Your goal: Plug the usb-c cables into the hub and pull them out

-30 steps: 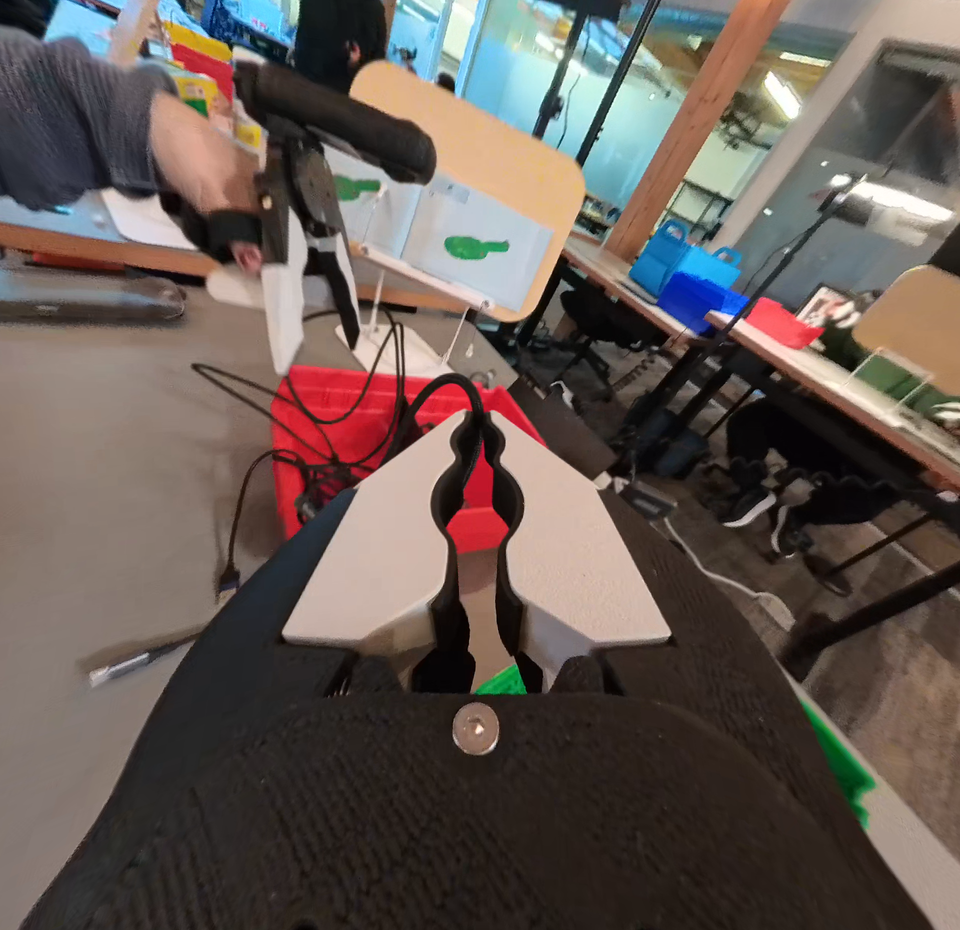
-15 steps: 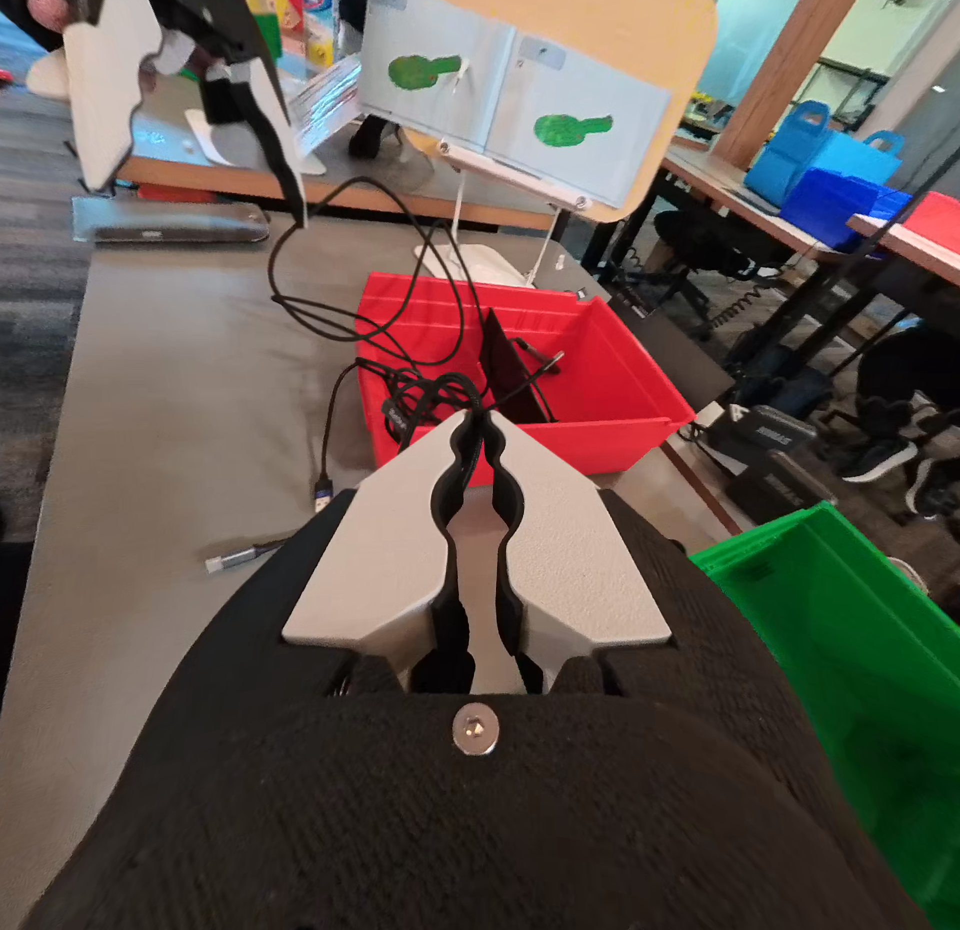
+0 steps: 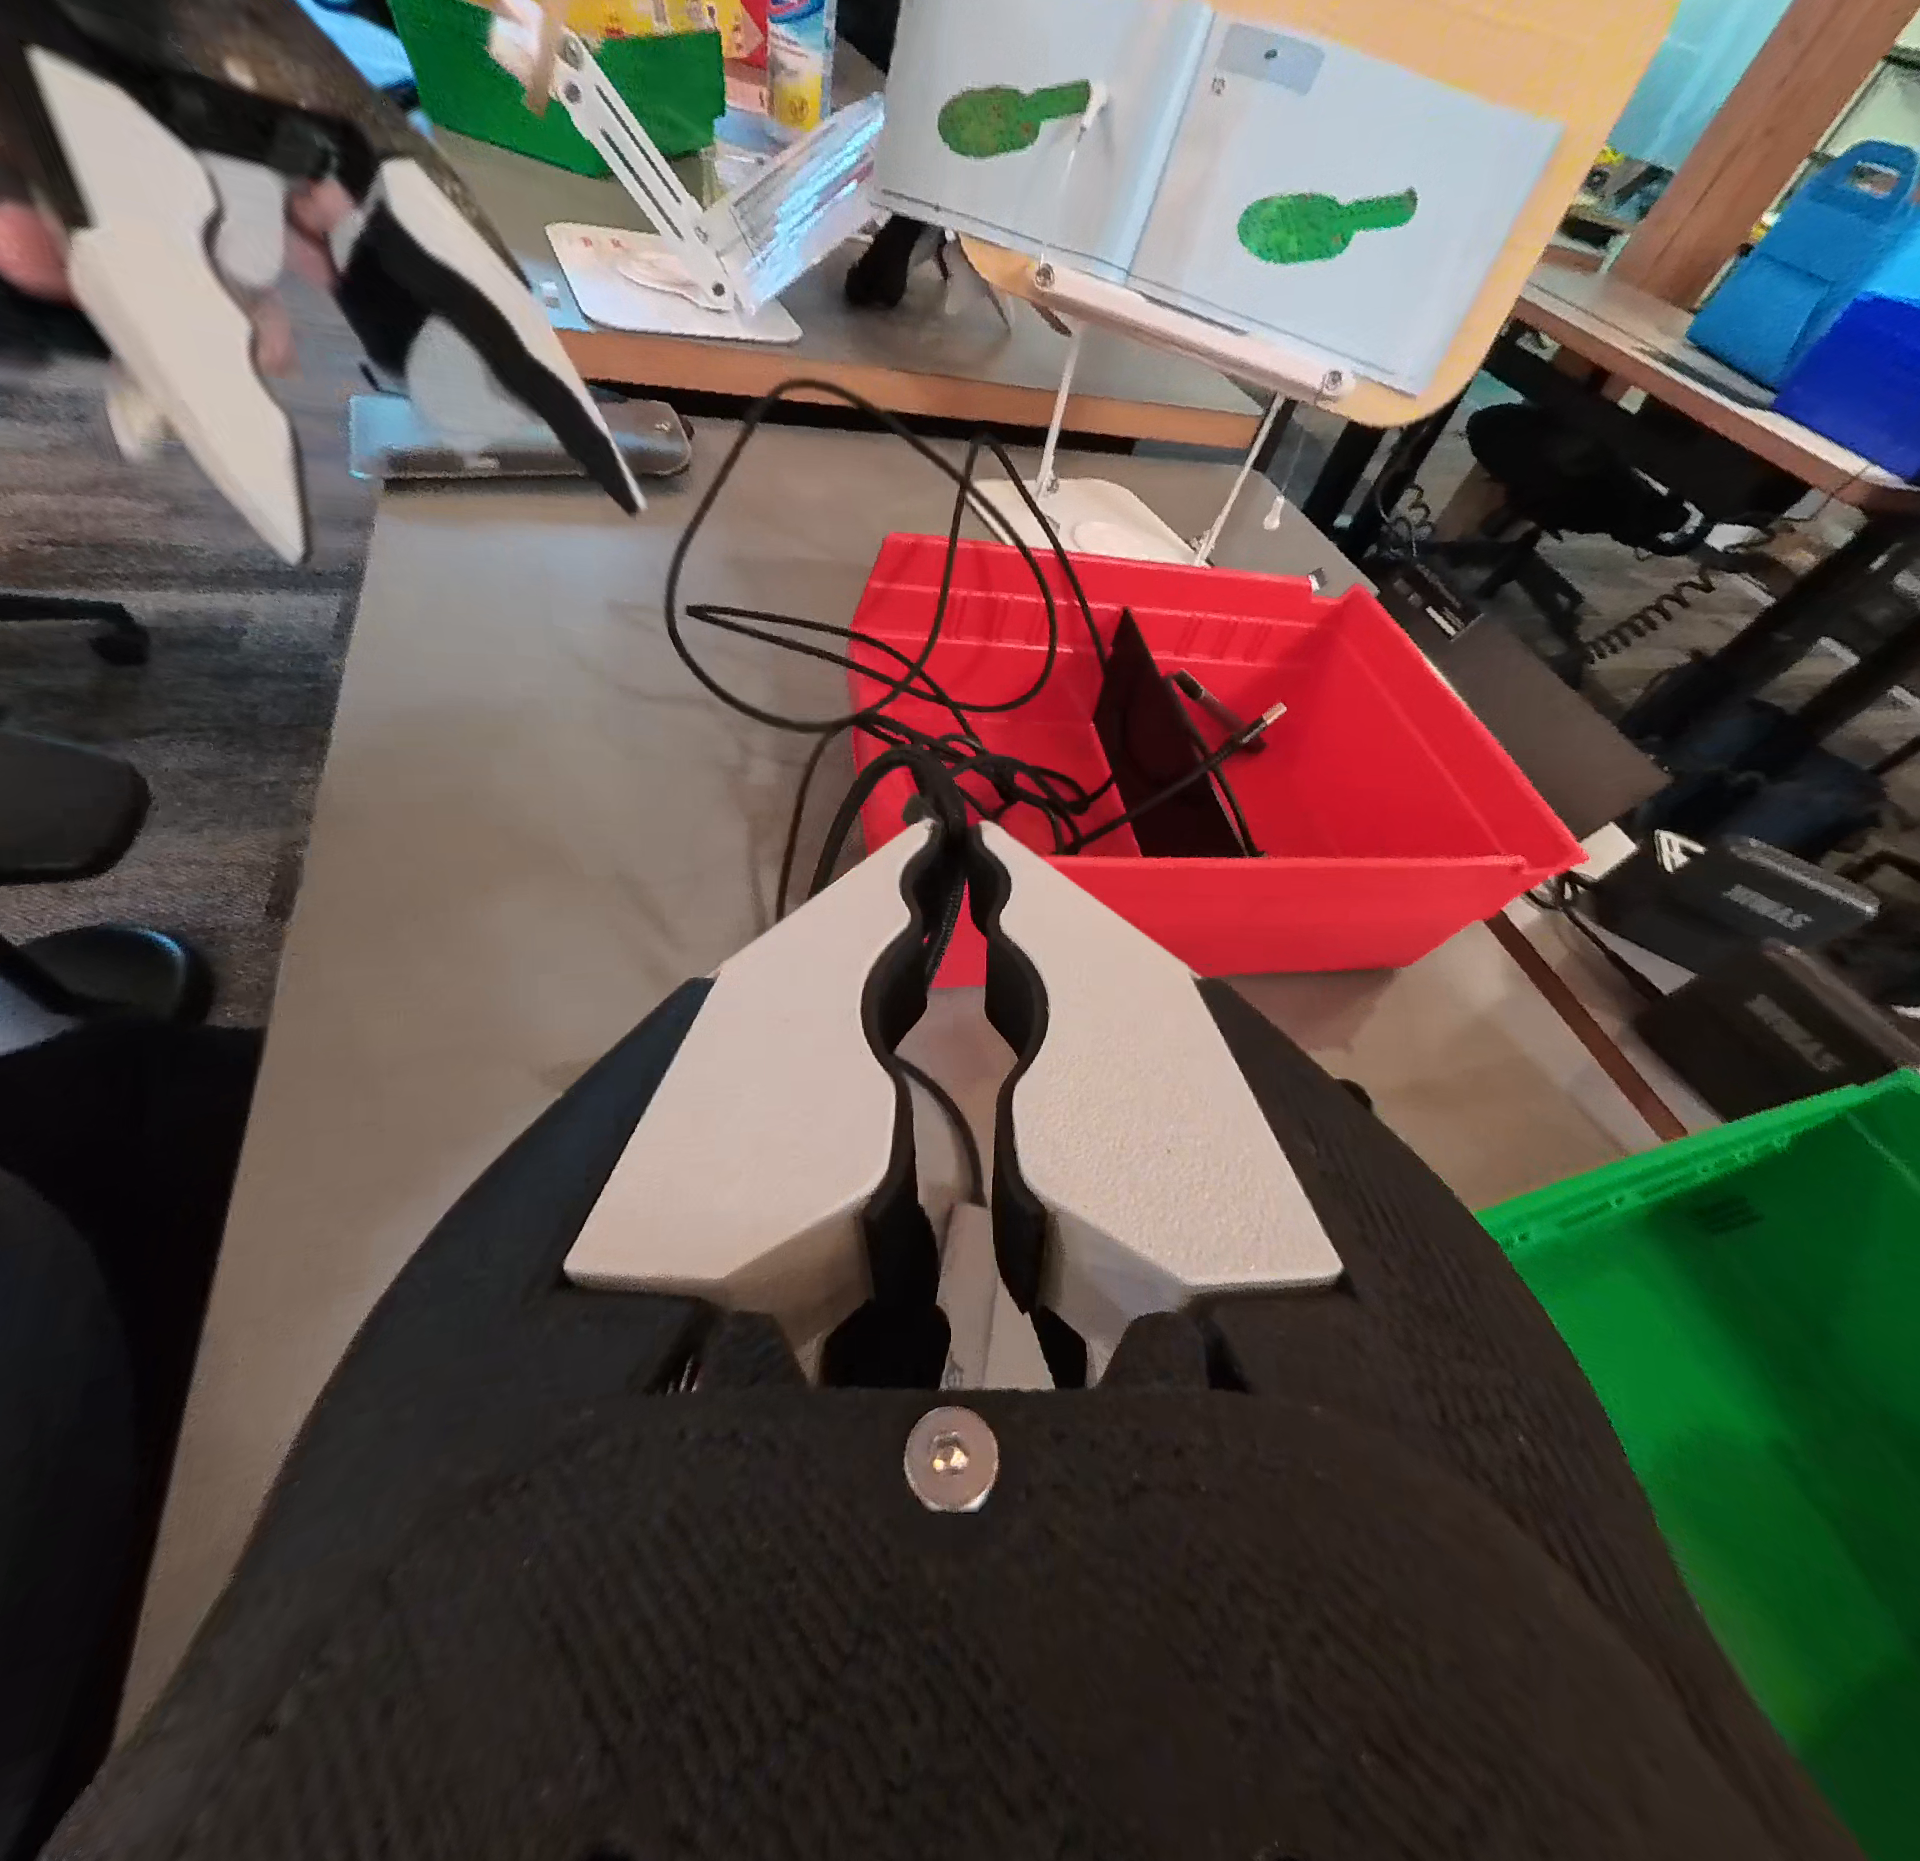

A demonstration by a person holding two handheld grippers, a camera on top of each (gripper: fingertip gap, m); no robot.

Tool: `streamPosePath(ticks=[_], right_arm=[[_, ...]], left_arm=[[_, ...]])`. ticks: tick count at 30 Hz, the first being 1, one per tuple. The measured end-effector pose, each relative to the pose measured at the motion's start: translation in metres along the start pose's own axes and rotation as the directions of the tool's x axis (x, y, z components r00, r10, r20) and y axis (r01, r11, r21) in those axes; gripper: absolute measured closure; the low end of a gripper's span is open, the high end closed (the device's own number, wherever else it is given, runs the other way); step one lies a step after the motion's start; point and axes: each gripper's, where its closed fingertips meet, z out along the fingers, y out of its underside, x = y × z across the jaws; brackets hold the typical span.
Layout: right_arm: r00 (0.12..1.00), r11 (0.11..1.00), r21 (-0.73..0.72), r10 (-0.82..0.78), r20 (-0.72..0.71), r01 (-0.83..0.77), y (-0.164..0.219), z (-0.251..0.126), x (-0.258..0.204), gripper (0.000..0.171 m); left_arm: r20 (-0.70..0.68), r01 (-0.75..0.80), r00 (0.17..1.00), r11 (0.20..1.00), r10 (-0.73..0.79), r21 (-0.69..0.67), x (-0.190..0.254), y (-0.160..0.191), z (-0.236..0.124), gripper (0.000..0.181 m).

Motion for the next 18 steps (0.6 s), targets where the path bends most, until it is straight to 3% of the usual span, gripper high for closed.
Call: streamPosePath(ticks=[1, 4, 6, 8, 10, 14, 18], right_arm=[[1.0, 1.0, 0.012, 0.003, 0.006, -0.003, -0.004, -0.001, -0.002, 0.17], [1.0, 0.999, 0.037, 0.004, 0.028, -0.005, -0.013, -0.004, -0.008, 0.171], [0.998, 0.999, 0.037, -0.02, 0.051, 0.018, -0.016, -0.006, -0.016, 0.17], [0.995, 0.998, 0.031, -0.059, 0.084, 0.056, -0.017, -0.009, -0.025, 0.17], [0.989, 0.997, 0.022, -0.083, 0.119, 0.08, -0.016, -0.01, -0.034, 0.17], [0.984, 0.994, 0.01, -0.109, 0.139, 0.108, -0.014, -0.014, -0.041, 0.17], [0.983, 0.994, 0.042, -0.108, 0.149, 0.103, -0.017, -0.021, -0.044, 0.17]], left_arm=[[-0.029, -0.055, 0.998, 0.994, 0.058, 0.092, 0.018, -0.014, 0.008, 0.081], [0.008, -0.225, 0.973, 0.94, 0.231, 0.257, 0.049, -0.037, 0.037, 0.104], [0.097, -0.318, 0.948, 0.893, 0.303, 0.318, 0.052, -0.047, 0.052, 0.104], [0.042, -0.344, 0.932, 0.843, 0.36, 0.415, 0.073, -0.058, 0.061, 0.117], [-0.045, -0.314, 0.93, 0.853, 0.364, 0.416, 0.086, -0.061, 0.074, 0.135], [-0.026, -0.384, 0.908, 0.857, 0.417, 0.344, 0.083, -0.061, 0.097, 0.17], [-0.078, -0.37, 0.902, 0.854, 0.424, 0.367, 0.087, -0.063, 0.095, 0.181]])
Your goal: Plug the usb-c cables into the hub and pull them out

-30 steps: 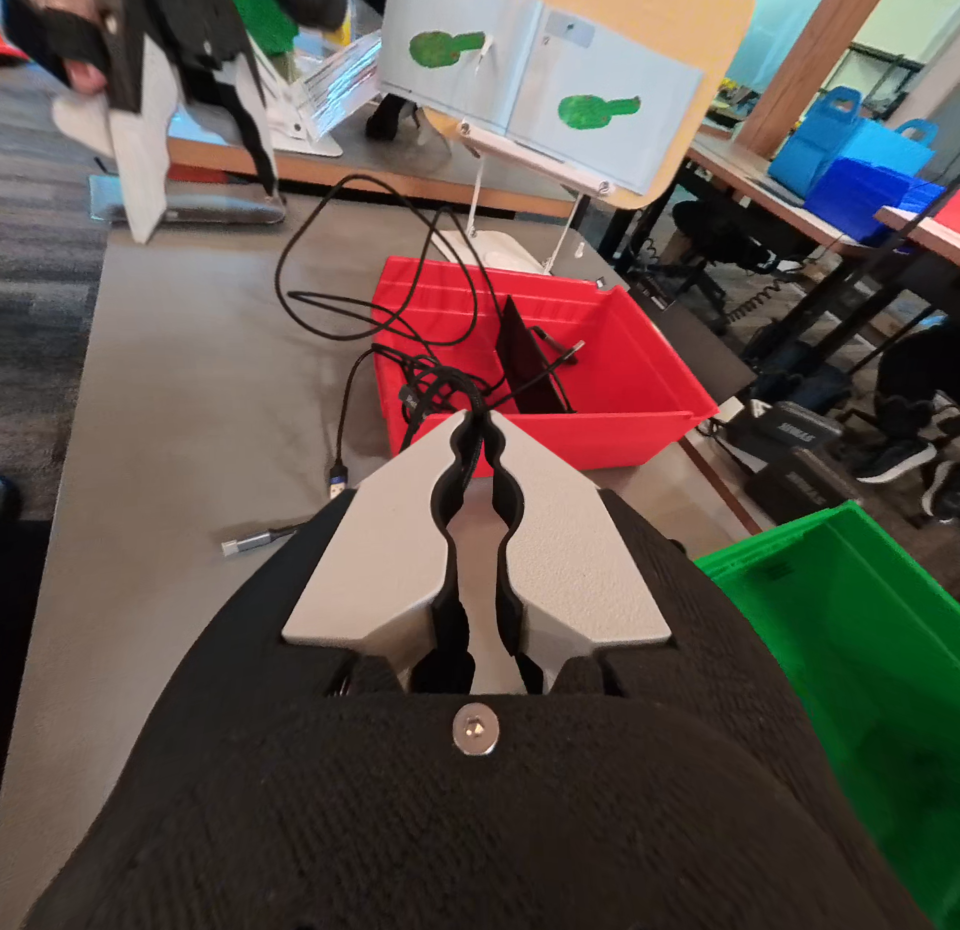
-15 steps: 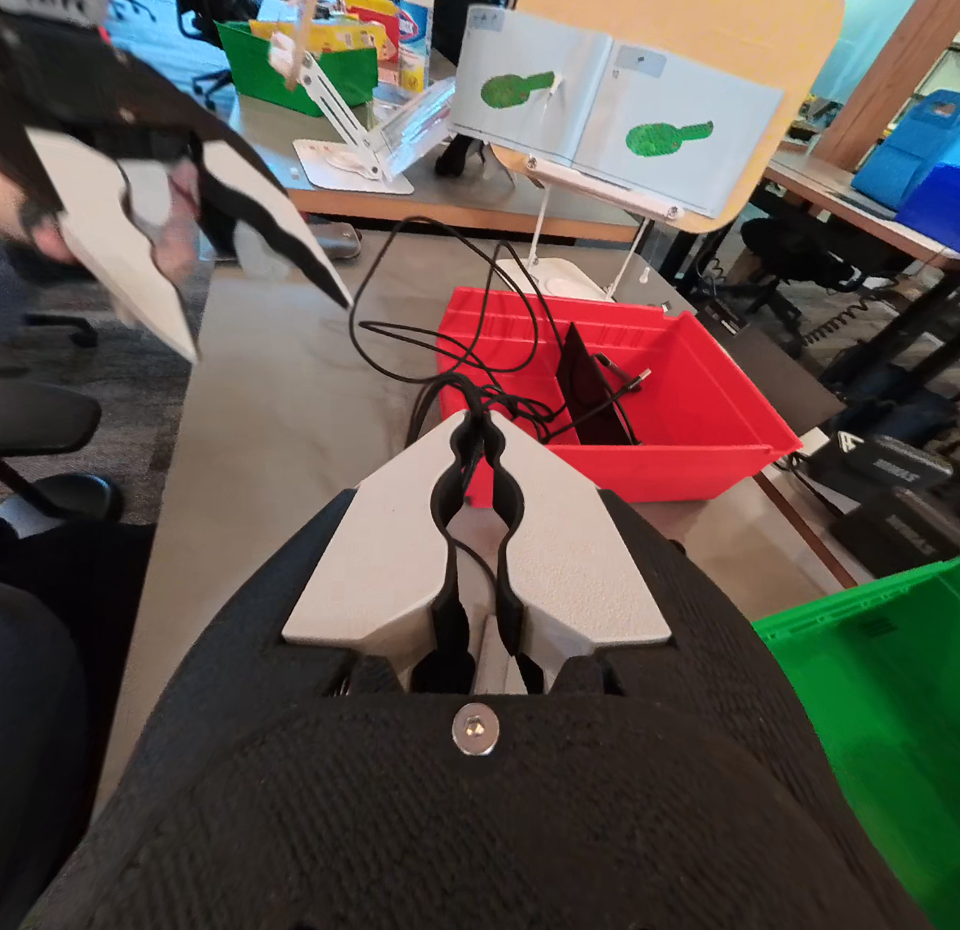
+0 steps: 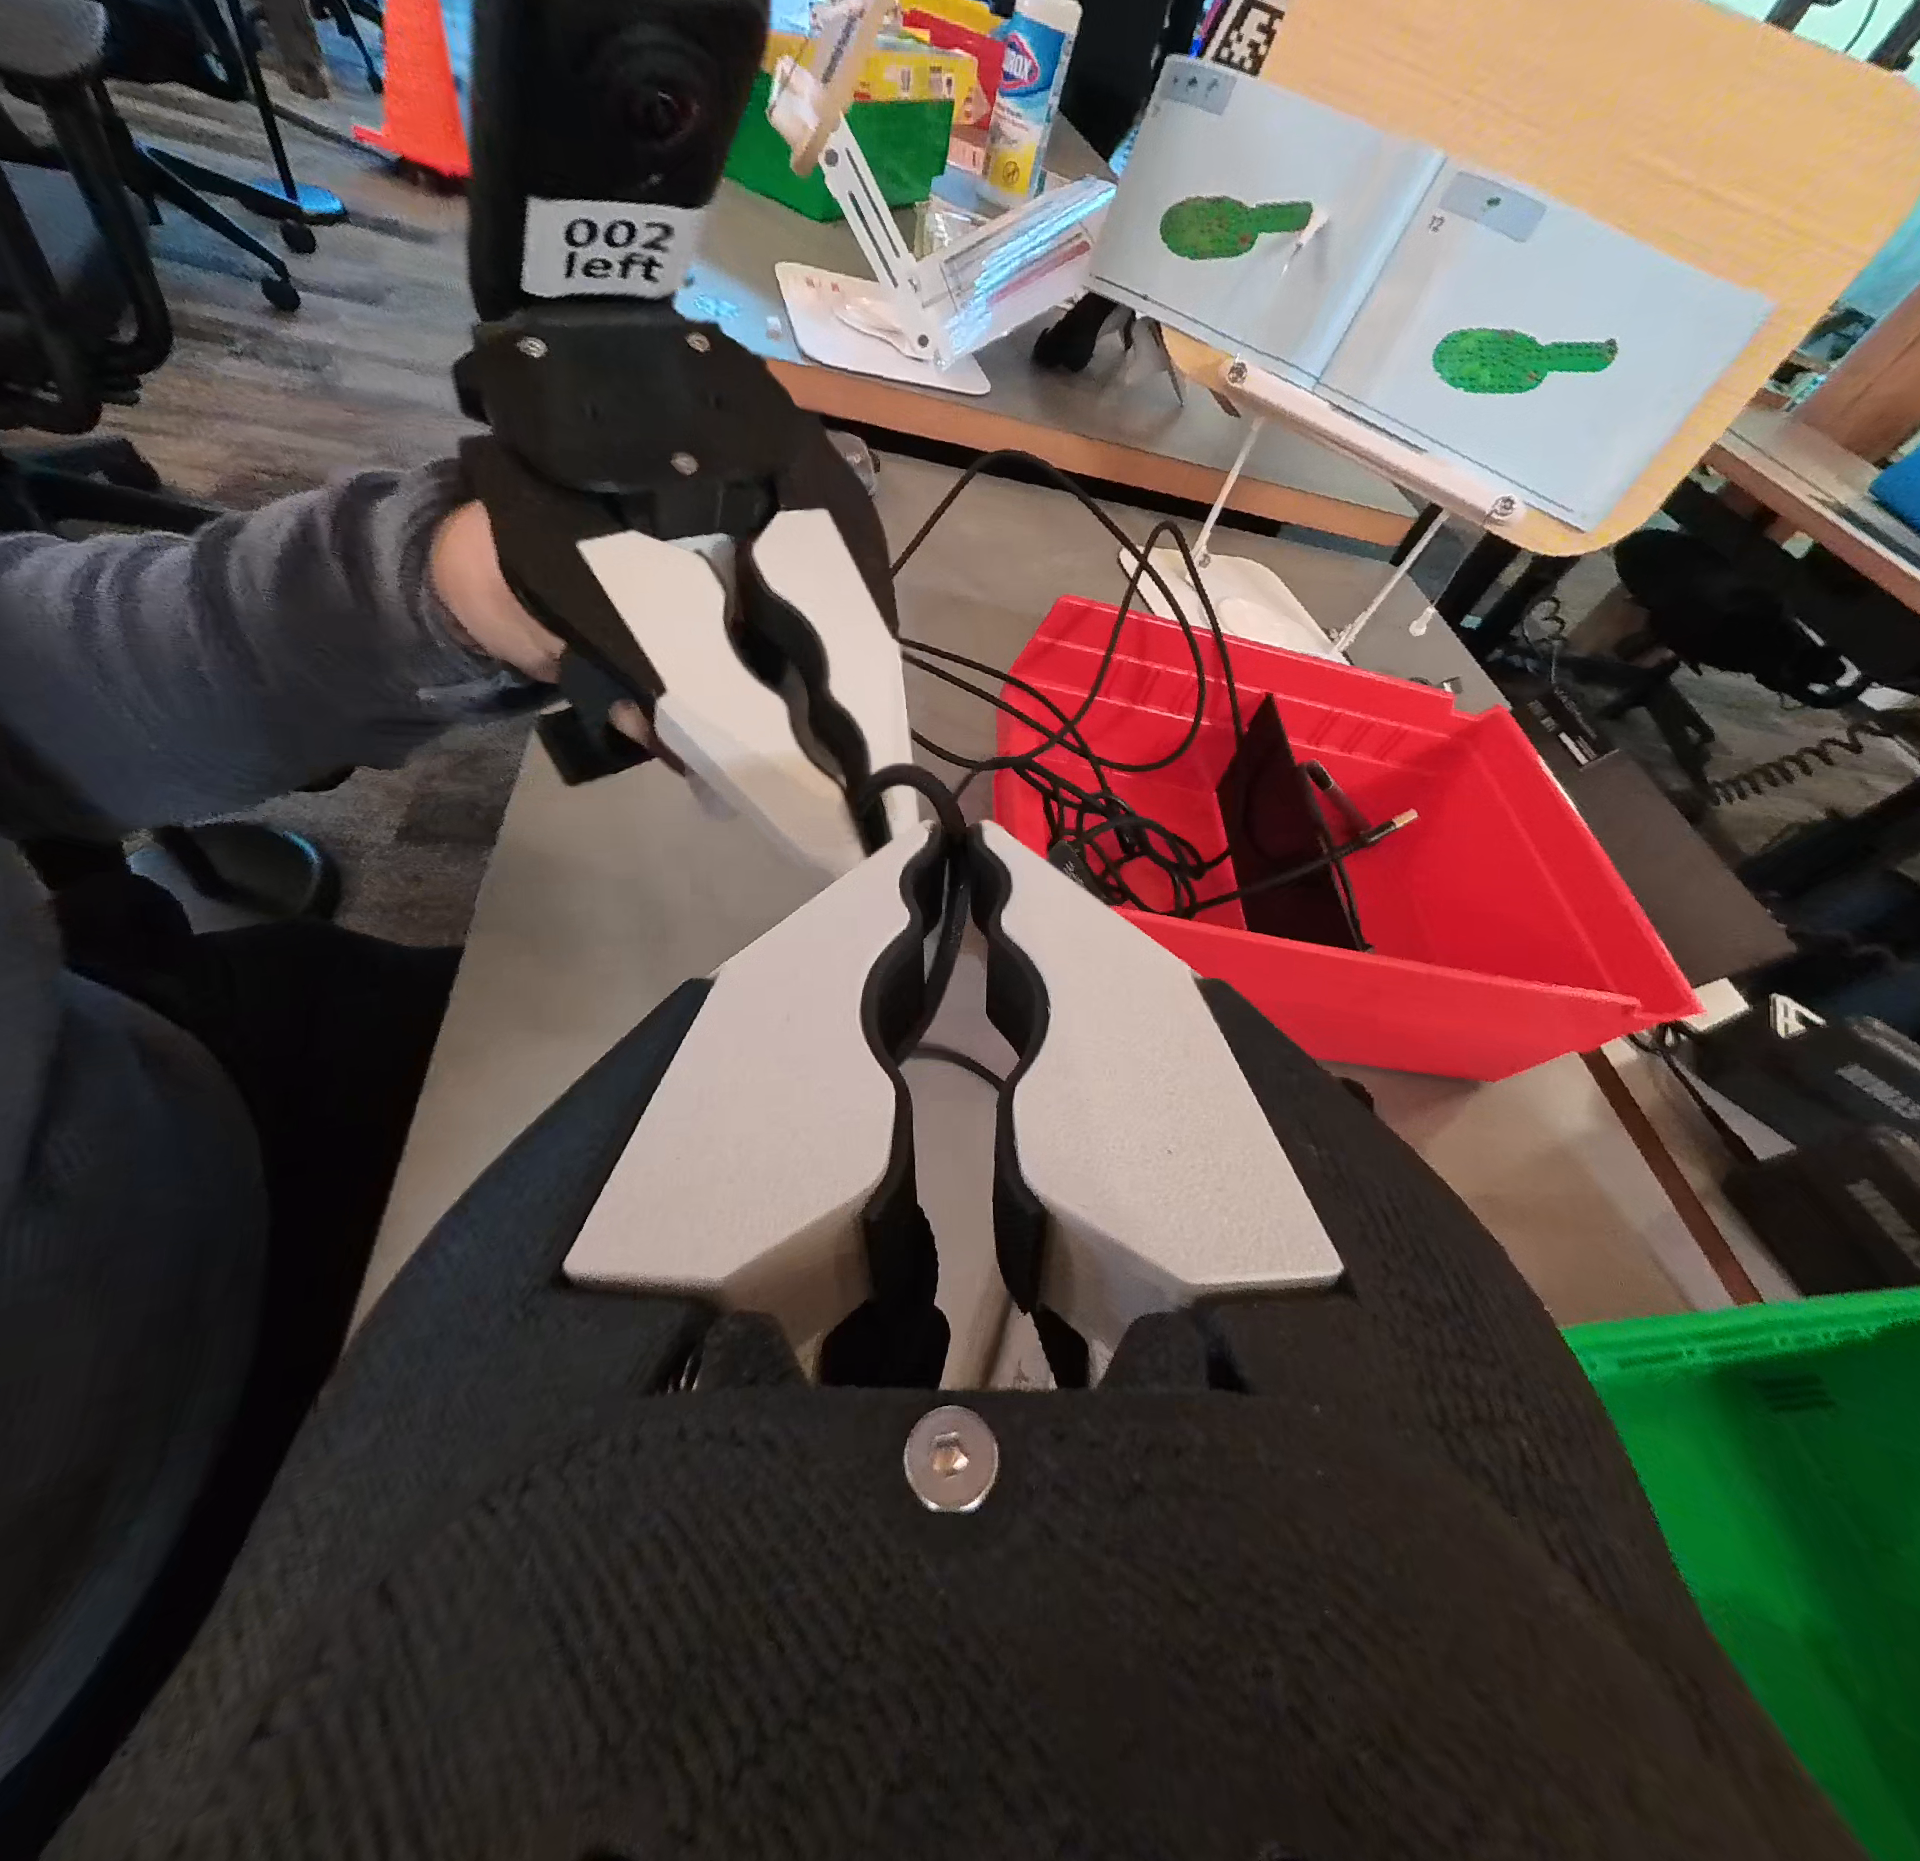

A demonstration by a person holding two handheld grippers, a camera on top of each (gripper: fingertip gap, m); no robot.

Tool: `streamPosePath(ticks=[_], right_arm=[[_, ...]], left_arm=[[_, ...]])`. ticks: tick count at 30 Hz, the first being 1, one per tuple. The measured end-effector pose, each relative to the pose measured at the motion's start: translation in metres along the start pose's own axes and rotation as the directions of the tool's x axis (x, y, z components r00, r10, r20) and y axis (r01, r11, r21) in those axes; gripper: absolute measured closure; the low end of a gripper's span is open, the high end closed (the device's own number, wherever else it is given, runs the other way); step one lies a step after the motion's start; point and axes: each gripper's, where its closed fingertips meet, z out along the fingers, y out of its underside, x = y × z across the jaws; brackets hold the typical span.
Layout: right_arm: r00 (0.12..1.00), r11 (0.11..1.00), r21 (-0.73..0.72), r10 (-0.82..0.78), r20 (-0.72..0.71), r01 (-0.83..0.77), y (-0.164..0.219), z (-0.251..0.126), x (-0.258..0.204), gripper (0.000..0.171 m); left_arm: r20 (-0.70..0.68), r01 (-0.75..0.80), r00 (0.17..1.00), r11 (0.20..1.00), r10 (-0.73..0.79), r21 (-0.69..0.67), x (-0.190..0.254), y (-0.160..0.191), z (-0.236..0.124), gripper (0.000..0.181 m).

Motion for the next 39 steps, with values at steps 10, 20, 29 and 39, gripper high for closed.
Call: streamPosePath(ticks=[10, 20, 29, 39], right_arm=[[0.995, 0.989, 0.112, 0.101, -0.018, -0.099, 0.006, 0.001, 0.003, 0.145], [0.893, 0.897, 0.08, 0.418, 0.167, -0.435, 0.084, 0.036, -0.024, 0.129], [0.898, 0.907, 0.092, 0.386, 0.214, -0.411, 0.082, 0.049, -0.034, 0.159], [0.987, 0.988, 0.068, 0.142, -0.073, -0.137, 0.079, 0.02, -0.002, 0.166]], left_arm=[[0.014, 0.148, 0.988, 0.968, -0.154, 0.204, -0.015, -0.017, -0.014, 0.181], [-0.105, 0.264, 0.964, 0.885, -0.242, 0.384, -0.02, -0.039, -0.04, 0.181], [-0.179, 0.292, 0.954, 0.88, -0.24, 0.376, -0.012, -0.041, -0.042, 0.181], [-0.042, 0.277, 0.96, 0.926, -0.276, 0.257, -0.025, -0.001, -0.055, 0.181]])
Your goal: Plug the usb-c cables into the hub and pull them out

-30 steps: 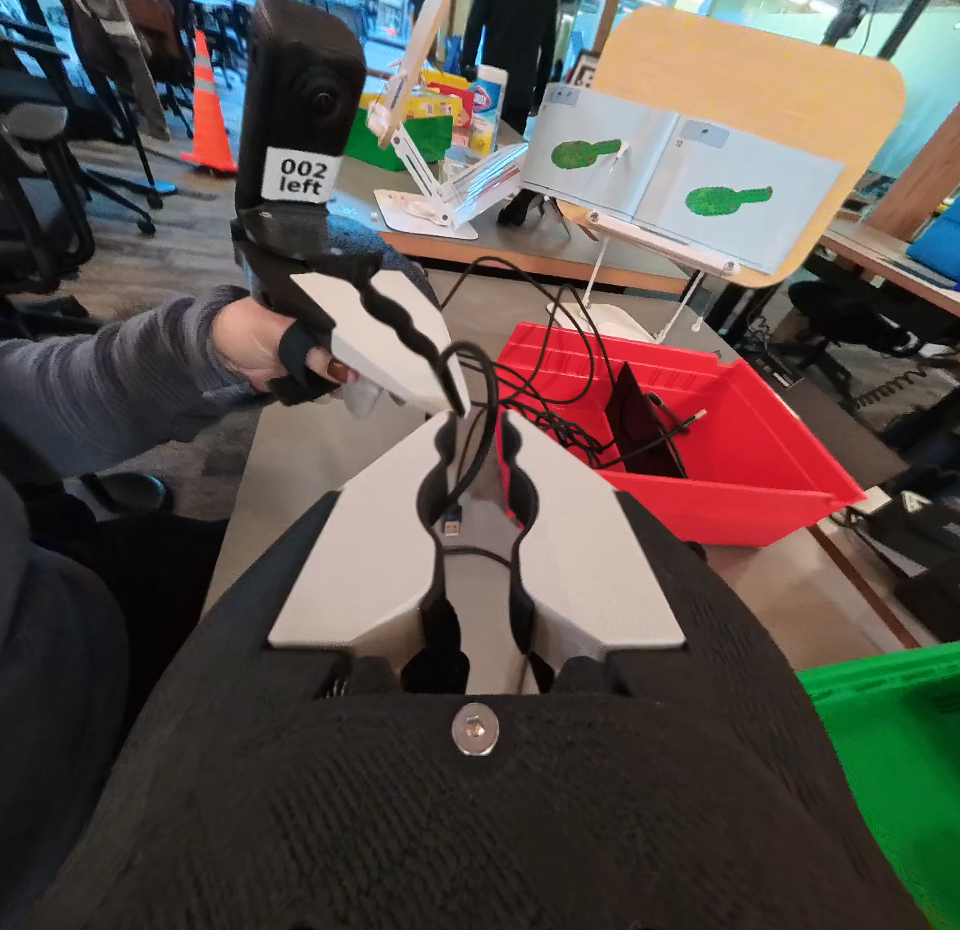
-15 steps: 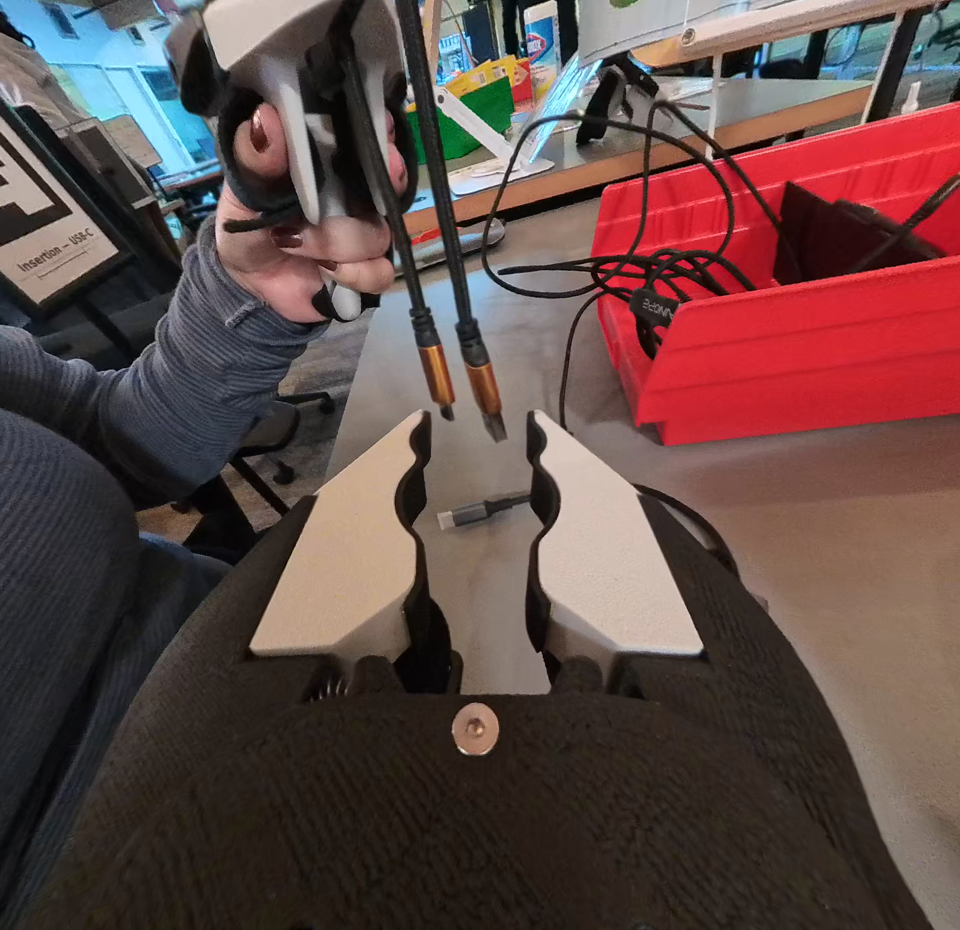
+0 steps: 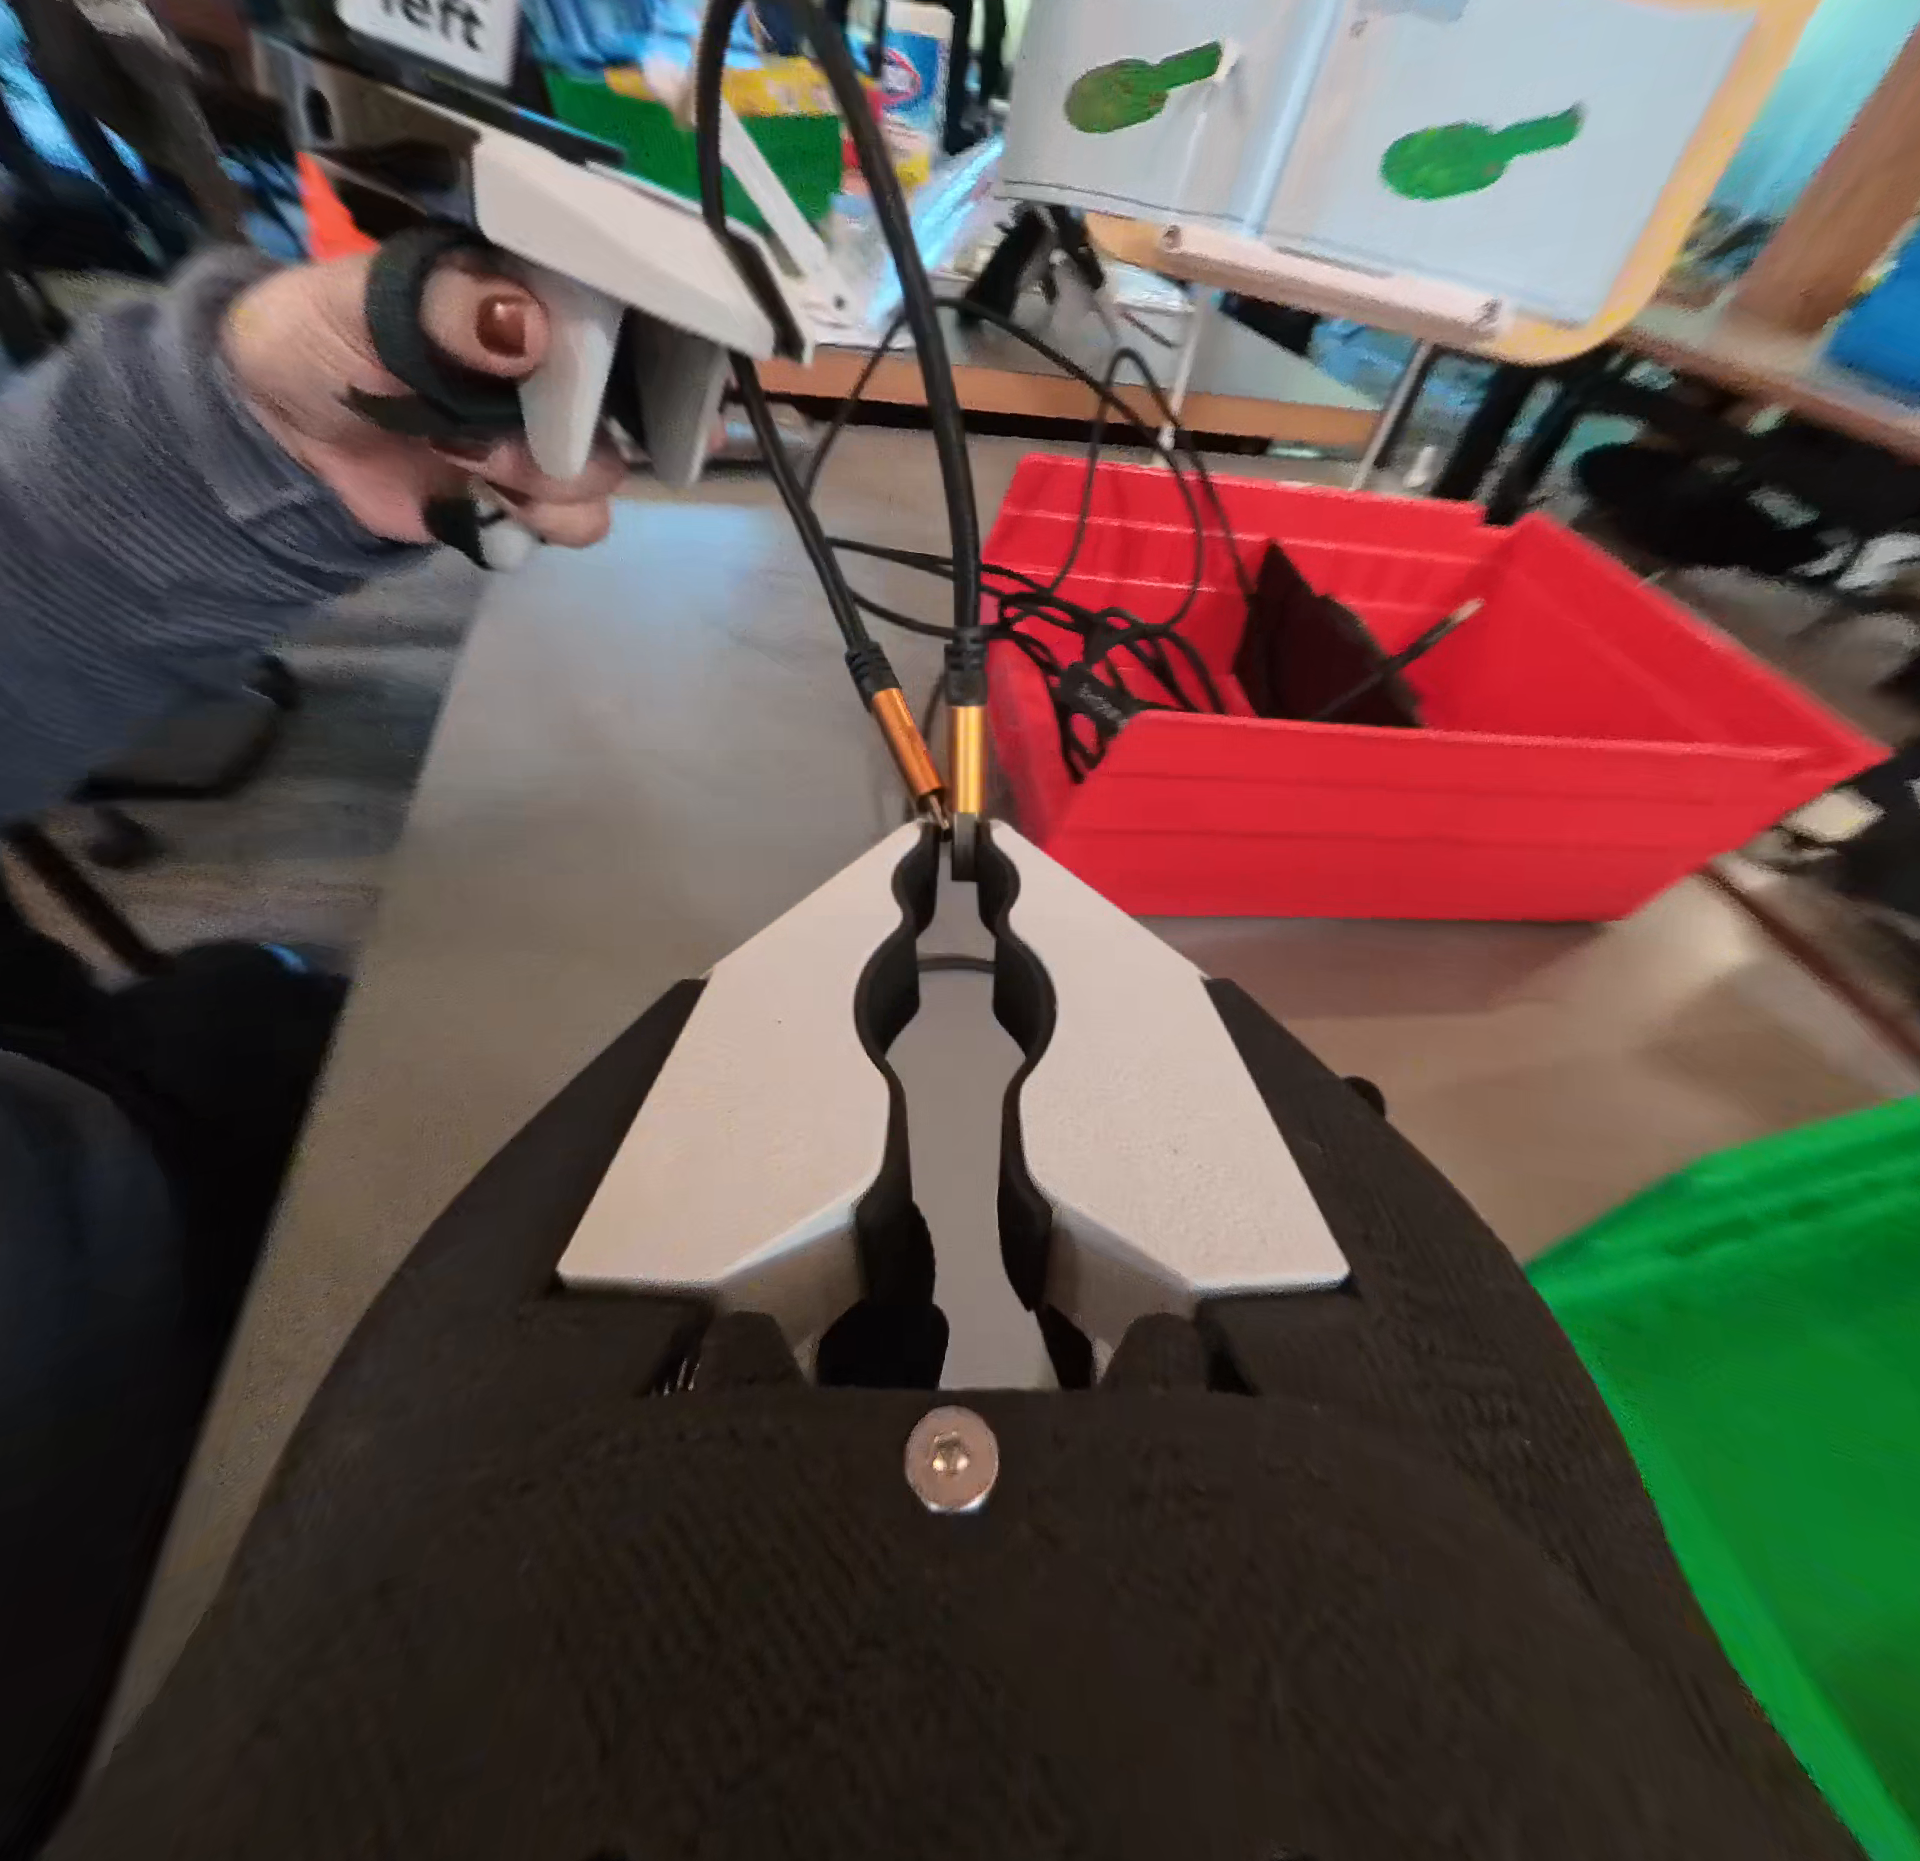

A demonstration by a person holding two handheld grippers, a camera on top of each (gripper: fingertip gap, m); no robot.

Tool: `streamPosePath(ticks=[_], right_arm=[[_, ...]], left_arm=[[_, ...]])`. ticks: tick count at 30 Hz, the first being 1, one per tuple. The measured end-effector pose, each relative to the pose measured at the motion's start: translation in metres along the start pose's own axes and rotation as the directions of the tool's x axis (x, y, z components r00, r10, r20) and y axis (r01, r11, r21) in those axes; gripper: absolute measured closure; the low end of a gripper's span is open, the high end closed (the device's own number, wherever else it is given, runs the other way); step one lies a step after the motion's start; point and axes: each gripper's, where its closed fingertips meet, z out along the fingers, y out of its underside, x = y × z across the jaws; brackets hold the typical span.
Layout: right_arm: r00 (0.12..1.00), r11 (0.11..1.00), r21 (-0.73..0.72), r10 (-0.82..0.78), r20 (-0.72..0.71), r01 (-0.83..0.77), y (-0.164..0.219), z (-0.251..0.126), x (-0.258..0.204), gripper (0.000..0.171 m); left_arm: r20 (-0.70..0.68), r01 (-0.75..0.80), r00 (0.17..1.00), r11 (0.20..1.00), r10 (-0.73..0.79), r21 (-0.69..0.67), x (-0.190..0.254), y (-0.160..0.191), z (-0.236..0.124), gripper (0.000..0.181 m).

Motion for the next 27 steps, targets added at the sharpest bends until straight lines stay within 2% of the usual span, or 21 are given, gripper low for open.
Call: streamPosePath(ticks=[5, 9, 10, 11, 12, 14, 16, 19, 22, 25, 27], right_arm=[[0.979, 0.977, -0.1, -0.196, -0.052, 0.19, -0.003, -0.011, 0.006, 0.166], [0.957, 0.957, -0.102, -0.278, -0.08, 0.27, -0.011, -0.014, 0.009, 0.166], [0.935, 0.939, -0.126, -0.333, -0.119, 0.318, -0.012, -0.017, 0.013, 0.166], [0.902, 0.913, -0.16, -0.398, -0.166, 0.374, -0.013, -0.02, 0.02, 0.166], [0.863, 0.884, -0.194, -0.461, -0.207, 0.425, -0.014, -0.024, 0.025, 0.166], [0.789, 0.827, -0.251, -0.558, -0.256, 0.503, -0.017, -0.029, 0.032, 0.166], [0.71, 0.762, -0.305, -0.645, -0.283, 0.571, -0.02, -0.033, 0.036, 0.166], [0.61, 0.645, -0.4, -0.759, -0.229, 0.652, -0.016, -0.031, 0.036, 0.166], [0.524, 0.512, -0.472, -0.843, -0.116, 0.718, -0.01, -0.026, 0.03, 0.166], [0.426, 0.386, -0.501, -0.904, -0.037, 0.775, -0.01, -0.023, 0.022, 0.167], [0.392, 0.337, -0.502, -0.92, 0.004, 0.796, -0.009, -0.021, 0.015, 0.167]], left_arm=[[0.078, -0.13, 0.987, 0.987, 0.138, -0.094, -0.002, 0.019, 0.0, 0.181], [0.127, -0.081, 0.987, 0.99, 0.095, -0.112, -0.009, 0.023, 0.0, 0.179], [0.172, -0.093, 0.979, 0.989, 0.112, -0.112, -0.014, 0.021, -0.002, 0.171], [0.226, -0.12, 0.964, 0.988, 0.139, -0.096, -0.018, 0.016, -0.005, 0.146], [0.254, -0.151, 0.953, 0.986, 0.165, -0.072, -0.016, 0.01, -0.009, 0.129], [0.274, -0.226, 0.938, 0.974, 0.213, 0.015, -0.002, -0.007, -0.014, 0.125], [0.287, -0.306, 0.916, 0.951, 0.281, 0.045, 0.015, -0.015, -0.01, 0.125], [0.253, -0.458, 0.853, 0.887, 0.456, -0.056, 0.033, -0.007, 0.014, 0.125], [0.164, -0.6, 0.763, 0.78, 0.625, -0.179, 0.041, 0.007, 0.043, 0.127], [0.07, -0.695, 0.671, 0.658, 0.738, -0.289, 0.038, 0.024, 0.065, 0.14], [0.038, -0.738, 0.596, 0.567, 0.802, -0.365, 0.028, 0.035, 0.073, 0.152]])
